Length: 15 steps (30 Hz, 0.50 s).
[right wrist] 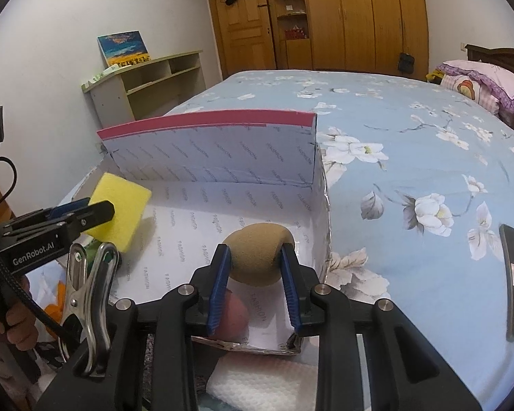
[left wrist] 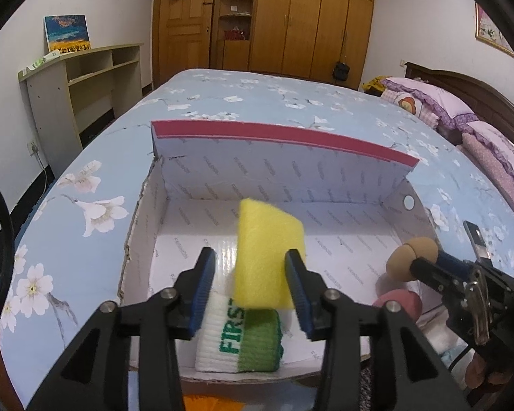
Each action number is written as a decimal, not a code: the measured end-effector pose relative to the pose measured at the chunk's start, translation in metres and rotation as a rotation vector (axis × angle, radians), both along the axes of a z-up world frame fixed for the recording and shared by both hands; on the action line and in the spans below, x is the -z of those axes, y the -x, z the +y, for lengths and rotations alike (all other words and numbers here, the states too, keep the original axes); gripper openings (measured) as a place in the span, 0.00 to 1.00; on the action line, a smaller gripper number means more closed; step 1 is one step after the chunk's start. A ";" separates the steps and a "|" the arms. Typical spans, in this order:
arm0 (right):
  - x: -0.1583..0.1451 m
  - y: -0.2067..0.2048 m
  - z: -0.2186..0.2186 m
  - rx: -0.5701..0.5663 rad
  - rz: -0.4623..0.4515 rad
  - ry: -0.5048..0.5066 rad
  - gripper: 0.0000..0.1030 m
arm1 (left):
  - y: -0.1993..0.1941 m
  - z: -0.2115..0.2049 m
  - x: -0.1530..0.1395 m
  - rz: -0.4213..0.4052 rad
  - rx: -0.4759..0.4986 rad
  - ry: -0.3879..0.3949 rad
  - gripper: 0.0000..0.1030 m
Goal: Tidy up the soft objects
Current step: 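Carry the yellow sponge and tan sponge egg into the box and open both tools, then withdraw both open tools from the box back toward the pile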
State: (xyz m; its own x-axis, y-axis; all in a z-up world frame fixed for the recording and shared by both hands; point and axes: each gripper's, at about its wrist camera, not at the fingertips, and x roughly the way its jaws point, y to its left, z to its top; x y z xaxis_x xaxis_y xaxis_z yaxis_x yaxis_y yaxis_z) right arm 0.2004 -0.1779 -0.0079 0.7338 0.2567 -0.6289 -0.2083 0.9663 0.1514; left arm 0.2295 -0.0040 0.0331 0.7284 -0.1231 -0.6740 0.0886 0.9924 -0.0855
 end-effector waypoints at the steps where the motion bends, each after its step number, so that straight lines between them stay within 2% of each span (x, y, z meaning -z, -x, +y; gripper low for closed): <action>1: 0.000 0.001 0.000 -0.001 -0.003 0.004 0.32 | 0.001 0.000 0.000 0.002 -0.002 -0.001 0.50; 8: -0.009 0.007 0.004 0.004 -0.042 0.021 0.42 | 0.008 0.000 -0.006 -0.011 -0.009 -0.013 0.56; 15: -0.020 0.016 0.006 0.005 -0.058 0.020 0.42 | 0.020 0.004 -0.015 -0.021 -0.015 -0.013 0.56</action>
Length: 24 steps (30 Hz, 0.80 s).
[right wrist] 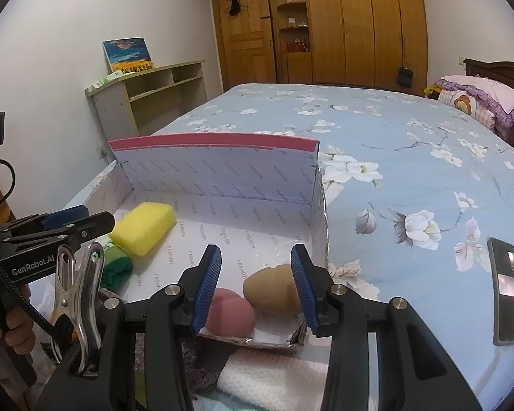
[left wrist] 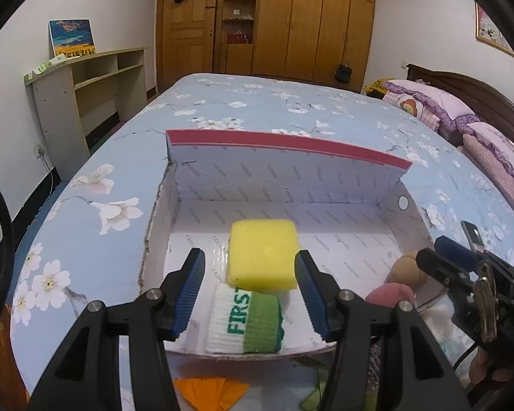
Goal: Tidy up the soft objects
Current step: 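Withdraw both open tools from the box back toward the pile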
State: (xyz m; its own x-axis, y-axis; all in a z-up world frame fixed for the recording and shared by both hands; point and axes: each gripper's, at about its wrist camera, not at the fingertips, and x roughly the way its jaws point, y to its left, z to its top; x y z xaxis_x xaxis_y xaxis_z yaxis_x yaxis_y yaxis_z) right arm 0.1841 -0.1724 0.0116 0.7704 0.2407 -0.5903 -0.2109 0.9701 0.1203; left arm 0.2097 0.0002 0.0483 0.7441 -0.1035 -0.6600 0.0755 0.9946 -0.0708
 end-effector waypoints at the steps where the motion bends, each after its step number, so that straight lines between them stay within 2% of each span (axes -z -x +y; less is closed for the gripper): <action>1: -0.001 0.002 0.000 0.000 -0.001 -0.002 0.42 | 0.002 0.001 -0.002 -0.002 -0.001 0.002 0.56; 9: -0.015 0.023 0.004 -0.021 -0.025 -0.014 0.42 | 0.024 0.007 -0.014 -0.010 -0.009 0.004 0.56; 13: -0.019 0.034 0.008 -0.026 -0.029 -0.015 0.42 | 0.037 0.013 -0.018 -0.003 -0.015 0.030 0.56; 24: -0.014 0.064 0.014 -0.040 -0.007 -0.045 0.42 | 0.073 0.028 -0.020 0.008 -0.039 0.059 0.56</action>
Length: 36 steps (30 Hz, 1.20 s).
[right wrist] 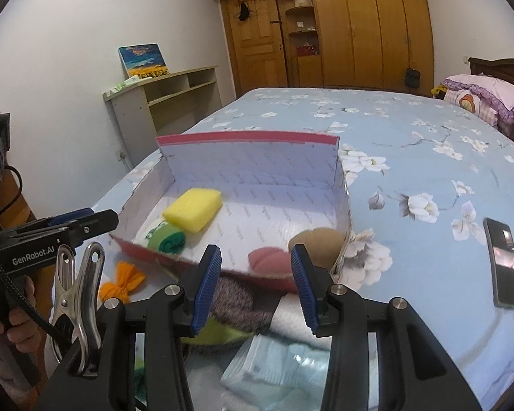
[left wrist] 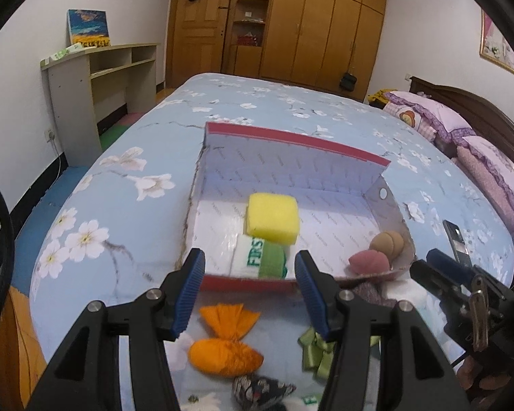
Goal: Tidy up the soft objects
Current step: 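Withdraw both open tools from the box back toward the pile, then grasp the grey knit sock with the right tool and lift it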
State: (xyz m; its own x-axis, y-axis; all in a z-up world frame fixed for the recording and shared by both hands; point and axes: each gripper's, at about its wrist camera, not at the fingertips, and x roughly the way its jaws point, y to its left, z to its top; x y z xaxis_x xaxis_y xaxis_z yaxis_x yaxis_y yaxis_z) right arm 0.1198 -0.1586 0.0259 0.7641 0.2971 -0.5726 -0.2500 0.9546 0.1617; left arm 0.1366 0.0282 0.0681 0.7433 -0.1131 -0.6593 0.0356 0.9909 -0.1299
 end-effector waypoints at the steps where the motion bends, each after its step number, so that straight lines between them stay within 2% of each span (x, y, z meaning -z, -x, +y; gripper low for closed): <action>1: 0.002 0.002 0.001 -0.003 0.005 -0.002 0.42 | 0.004 0.002 0.001 0.004 -0.005 0.005 0.56; 13: 0.012 0.024 0.009 -0.032 0.030 -0.014 0.42 | 0.027 0.019 0.027 0.078 -0.035 0.030 0.56; 26: 0.022 0.022 0.014 -0.047 0.063 -0.018 0.42 | 0.025 0.024 0.061 0.177 -0.036 0.044 0.56; 36: 0.027 0.017 0.022 -0.073 0.091 -0.006 0.42 | 0.023 0.021 0.071 0.192 -0.021 0.053 0.56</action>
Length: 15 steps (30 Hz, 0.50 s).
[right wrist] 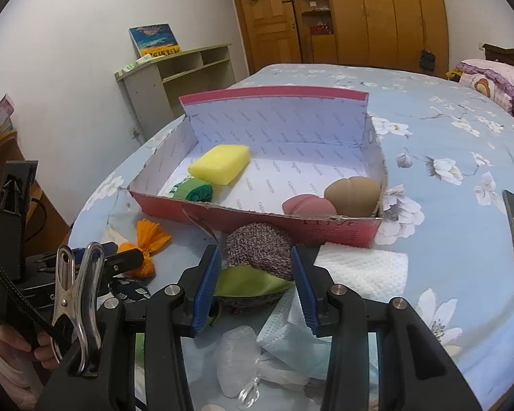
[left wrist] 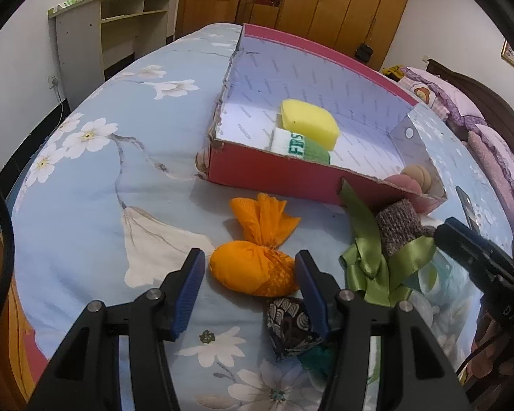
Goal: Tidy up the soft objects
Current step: 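Grasp the grey knit sock with the right tool and lift it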
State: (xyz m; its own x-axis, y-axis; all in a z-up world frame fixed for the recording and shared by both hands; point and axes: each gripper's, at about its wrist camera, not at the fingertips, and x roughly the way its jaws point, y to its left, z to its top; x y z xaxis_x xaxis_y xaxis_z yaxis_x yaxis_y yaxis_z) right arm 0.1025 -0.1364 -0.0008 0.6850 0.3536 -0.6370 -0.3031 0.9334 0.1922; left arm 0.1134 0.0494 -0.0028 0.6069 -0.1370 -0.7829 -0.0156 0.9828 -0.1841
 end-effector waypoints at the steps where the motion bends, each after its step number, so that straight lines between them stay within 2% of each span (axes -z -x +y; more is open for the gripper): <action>1: 0.001 -0.002 0.002 -0.007 0.008 0.001 0.42 | 0.000 0.000 0.001 0.002 0.002 0.002 0.56; 15: 0.021 -0.037 0.024 -0.028 0.122 0.121 0.43 | 0.000 -0.001 0.005 0.000 0.020 0.029 0.56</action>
State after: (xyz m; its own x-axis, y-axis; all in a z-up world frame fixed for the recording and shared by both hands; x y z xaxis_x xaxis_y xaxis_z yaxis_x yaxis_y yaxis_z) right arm 0.1396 -0.1124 -0.0215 0.5912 0.2877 -0.7535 -0.3110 0.9433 0.1162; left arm 0.1135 0.0487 -0.0078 0.6037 -0.1714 -0.7786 0.0040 0.9772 -0.2121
